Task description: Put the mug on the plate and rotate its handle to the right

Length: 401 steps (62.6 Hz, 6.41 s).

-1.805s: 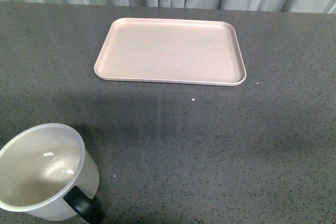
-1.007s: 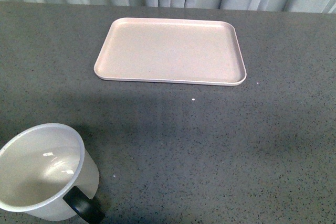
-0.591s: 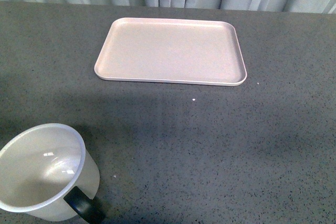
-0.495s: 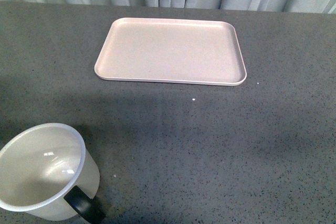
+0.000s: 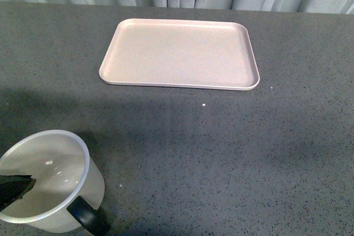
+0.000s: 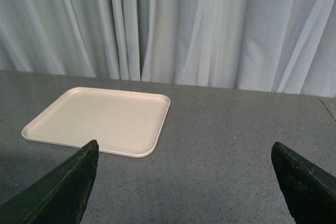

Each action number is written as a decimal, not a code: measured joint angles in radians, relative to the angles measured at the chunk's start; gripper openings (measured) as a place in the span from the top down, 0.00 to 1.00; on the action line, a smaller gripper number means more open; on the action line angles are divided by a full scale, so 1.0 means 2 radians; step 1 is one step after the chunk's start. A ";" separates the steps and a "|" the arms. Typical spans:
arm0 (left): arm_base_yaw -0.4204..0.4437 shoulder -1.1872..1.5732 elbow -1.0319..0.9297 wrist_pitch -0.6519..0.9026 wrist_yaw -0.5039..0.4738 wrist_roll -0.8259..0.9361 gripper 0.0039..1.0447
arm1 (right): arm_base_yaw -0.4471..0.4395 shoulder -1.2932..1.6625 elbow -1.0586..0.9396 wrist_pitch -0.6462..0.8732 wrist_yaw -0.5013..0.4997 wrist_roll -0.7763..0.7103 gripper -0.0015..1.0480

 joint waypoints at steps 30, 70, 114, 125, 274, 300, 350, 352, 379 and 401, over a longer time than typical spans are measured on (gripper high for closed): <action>-0.038 0.059 0.029 0.007 -0.024 -0.014 0.51 | 0.000 0.000 0.000 0.000 0.000 0.000 0.09; -0.075 0.050 0.100 -0.063 -0.030 -0.138 0.98 | 0.000 0.000 0.000 0.000 0.000 0.000 0.09; -0.179 0.375 0.552 -0.151 -0.118 -0.250 0.98 | 0.000 0.000 0.000 0.000 0.000 0.000 0.09; -0.178 0.432 0.624 -0.182 -0.130 -0.250 0.98 | 0.000 0.000 0.000 0.000 0.000 0.000 0.09; -0.001 -0.114 -0.093 0.492 -0.180 -0.167 0.99 | 0.000 0.000 0.000 0.000 0.000 0.000 0.09; 0.051 -0.249 -0.176 0.444 -0.130 -0.166 0.99 | 0.000 0.000 0.000 0.000 0.000 0.000 0.09; 0.052 -0.485 -0.223 0.265 -0.130 -0.166 0.99 | 0.000 0.000 0.000 0.000 0.000 0.000 0.09; 0.052 -0.492 -0.223 0.258 -0.130 -0.166 0.99 | 0.000 0.000 0.000 0.000 0.000 0.000 0.09; 0.052 -0.573 -0.223 0.178 -0.130 -0.166 0.99 | 0.000 0.000 0.000 0.000 0.000 0.000 0.09; 0.052 -0.674 -0.223 0.069 -0.130 -0.165 0.99 | 0.000 0.000 0.000 0.000 0.000 0.000 0.09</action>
